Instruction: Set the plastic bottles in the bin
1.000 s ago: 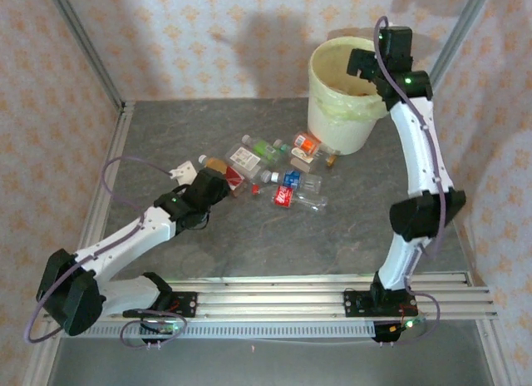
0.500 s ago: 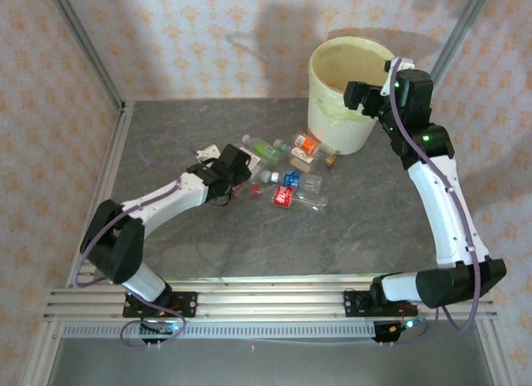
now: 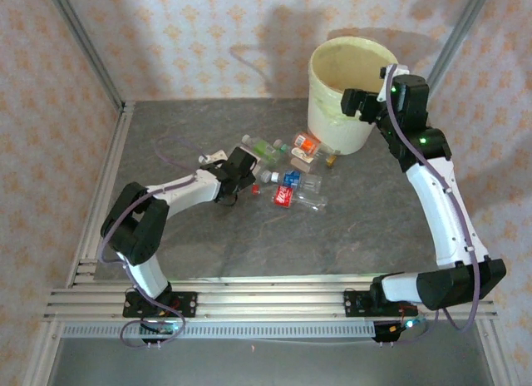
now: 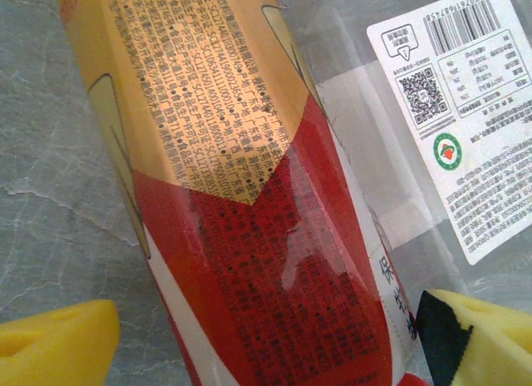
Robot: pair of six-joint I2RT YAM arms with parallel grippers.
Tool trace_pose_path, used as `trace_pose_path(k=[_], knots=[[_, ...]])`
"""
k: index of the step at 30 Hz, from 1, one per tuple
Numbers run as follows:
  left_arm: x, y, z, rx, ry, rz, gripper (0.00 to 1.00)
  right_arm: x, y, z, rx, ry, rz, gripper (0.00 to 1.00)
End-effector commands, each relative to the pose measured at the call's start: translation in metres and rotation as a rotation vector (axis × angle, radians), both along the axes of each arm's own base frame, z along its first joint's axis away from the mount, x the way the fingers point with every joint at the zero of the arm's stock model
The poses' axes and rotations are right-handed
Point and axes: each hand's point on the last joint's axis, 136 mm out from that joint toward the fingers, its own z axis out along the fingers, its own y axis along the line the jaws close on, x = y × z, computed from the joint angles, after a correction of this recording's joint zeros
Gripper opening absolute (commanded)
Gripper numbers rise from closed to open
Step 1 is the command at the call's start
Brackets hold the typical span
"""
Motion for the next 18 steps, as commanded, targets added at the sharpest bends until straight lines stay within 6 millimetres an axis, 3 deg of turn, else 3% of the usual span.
trace_pose_path(k=[1, 18], knots=[[0.001, 0.007, -0.012, 0.028, 0.017, -0.013, 0.93, -0.001, 0.005, 0.004, 0.010, -0.018, 0.023, 0.99], [0.011, 0.000, -0.038, 0.000, 0.035, -0.098, 0.85, 0.001, 0.010, -0.008, 0.042, 0.013, 0.025, 0.99]])
